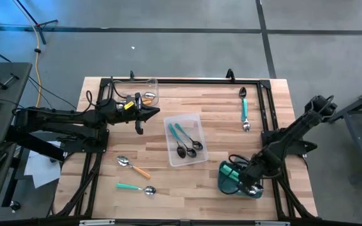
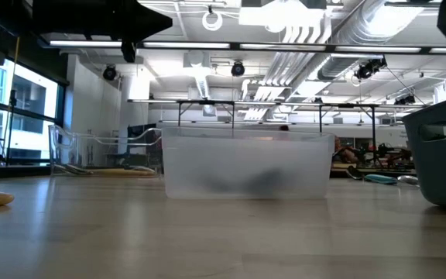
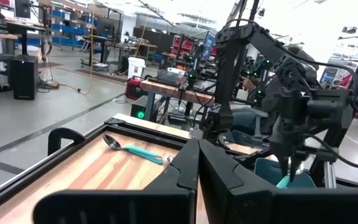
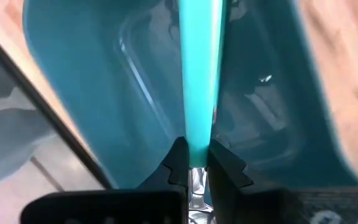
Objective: Sort silverware by color (type)
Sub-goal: Put the light blue spoon into the blue bin
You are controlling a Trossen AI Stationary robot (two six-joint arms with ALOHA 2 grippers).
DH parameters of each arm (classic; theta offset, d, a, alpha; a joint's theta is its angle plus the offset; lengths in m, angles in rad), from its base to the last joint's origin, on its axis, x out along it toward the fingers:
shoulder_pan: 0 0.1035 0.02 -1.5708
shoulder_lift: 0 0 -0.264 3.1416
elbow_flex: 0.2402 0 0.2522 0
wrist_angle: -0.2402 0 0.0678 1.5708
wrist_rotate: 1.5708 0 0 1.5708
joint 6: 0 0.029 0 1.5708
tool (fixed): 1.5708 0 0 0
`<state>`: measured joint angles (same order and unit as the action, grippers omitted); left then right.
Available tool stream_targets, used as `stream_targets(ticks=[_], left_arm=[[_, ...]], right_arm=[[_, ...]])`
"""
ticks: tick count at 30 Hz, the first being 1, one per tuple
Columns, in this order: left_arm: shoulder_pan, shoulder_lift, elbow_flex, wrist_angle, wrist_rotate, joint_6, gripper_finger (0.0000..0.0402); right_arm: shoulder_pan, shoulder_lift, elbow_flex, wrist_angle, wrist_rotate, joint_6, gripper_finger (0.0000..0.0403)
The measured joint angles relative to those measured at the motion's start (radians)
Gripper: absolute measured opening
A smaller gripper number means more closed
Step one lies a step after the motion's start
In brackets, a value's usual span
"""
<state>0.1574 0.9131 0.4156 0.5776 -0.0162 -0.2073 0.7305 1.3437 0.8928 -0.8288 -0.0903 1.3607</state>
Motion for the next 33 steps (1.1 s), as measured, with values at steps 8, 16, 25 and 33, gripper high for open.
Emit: stream_targets(ticks=[8, 16, 25, 33], left_arm=[[0.000, 0.000, 0.000, -0.005, 0.000, -0.001, 0.0000], [0.000, 0.000, 0.000, -0.005, 0.000, -0.009, 0.0000], [0.000, 0.000, 0.000, -0.005, 0.000, -0.009, 0.0000], [0.000, 0.000, 0.000, -0.005, 0.000, -0.024, 0.0000]], right_arm=[[-0.029, 0.000, -0.055, 0.035, -0.049, -0.052, 0.0016], [-0.054, 0.000, -0.161, 0.181, -0.029, -0.053, 0.0016], [-0.073, 0.000, -0.236, 0.240, -0.009, -0.060, 0.0016], [-0.076, -0.001, -0.280, 0.270, 0.011, -0.049, 0.0016]])
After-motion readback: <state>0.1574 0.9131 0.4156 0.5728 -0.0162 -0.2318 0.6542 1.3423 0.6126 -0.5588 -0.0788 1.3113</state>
